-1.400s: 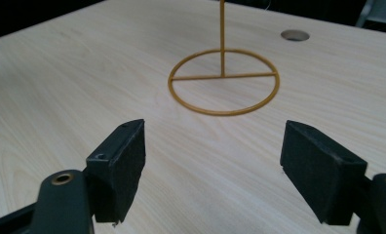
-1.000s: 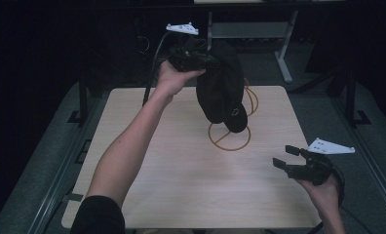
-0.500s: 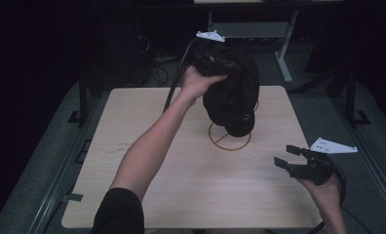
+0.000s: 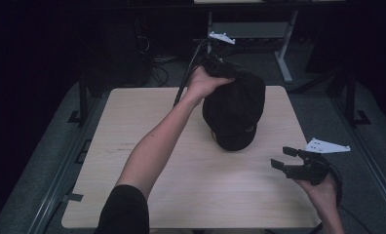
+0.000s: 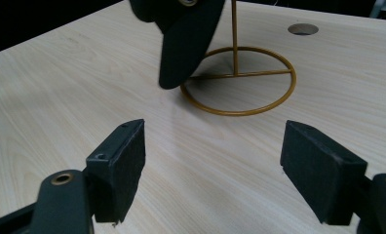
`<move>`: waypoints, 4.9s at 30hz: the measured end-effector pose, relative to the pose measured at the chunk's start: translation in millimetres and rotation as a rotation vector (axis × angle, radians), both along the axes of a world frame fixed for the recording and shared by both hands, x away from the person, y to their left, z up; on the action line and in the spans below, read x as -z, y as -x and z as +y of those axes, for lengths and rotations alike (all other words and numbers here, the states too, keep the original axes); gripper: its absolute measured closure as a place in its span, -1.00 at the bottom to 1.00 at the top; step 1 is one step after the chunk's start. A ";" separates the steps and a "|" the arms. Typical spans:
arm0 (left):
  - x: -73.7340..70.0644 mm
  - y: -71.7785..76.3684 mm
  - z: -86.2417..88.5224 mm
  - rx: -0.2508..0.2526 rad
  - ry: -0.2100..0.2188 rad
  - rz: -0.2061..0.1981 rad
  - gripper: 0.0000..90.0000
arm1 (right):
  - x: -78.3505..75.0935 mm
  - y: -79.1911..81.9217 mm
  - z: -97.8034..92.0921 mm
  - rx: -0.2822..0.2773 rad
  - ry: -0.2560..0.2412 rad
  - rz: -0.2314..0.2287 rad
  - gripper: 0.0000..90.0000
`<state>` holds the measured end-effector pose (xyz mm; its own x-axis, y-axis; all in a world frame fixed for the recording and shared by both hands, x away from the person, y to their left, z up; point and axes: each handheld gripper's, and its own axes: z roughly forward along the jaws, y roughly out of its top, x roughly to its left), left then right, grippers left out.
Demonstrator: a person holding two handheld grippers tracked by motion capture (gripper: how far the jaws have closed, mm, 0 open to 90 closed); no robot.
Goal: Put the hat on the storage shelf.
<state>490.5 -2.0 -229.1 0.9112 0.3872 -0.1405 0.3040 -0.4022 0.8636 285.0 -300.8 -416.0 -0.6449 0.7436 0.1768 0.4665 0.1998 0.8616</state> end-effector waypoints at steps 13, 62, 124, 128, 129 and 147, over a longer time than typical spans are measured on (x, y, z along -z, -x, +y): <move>-3.0 8.8 17.1 -0.011 -0.022 -0.021 0.27 | 1.4 0.3 2.0 0.005 0.015 0.002 -0.46; 26.9 50.7 126.0 -0.142 0.035 0.004 -0.02 | 10.4 -10.0 23.7 0.000 0.075 0.040 -0.54; 110.5 121.6 207.4 -0.250 0.031 0.031 -0.33 | 13.9 -11.9 37.8 -0.005 0.138 0.053 -0.55; 117.8 126.0 211.8 -0.255 0.049 0.040 -0.36 | 14.6 -11.5 37.8 -0.004 0.144 0.055 -0.55; 119.6 127.2 212.9 -0.257 0.049 0.042 -0.37 | 14.9 -11.3 37.7 -0.003 0.144 0.054 -0.55; 133.0 146.4 227.0 -0.269 0.048 0.027 -0.40 | 15.7 -9.5 39.1 -0.010 0.147 0.054 -0.55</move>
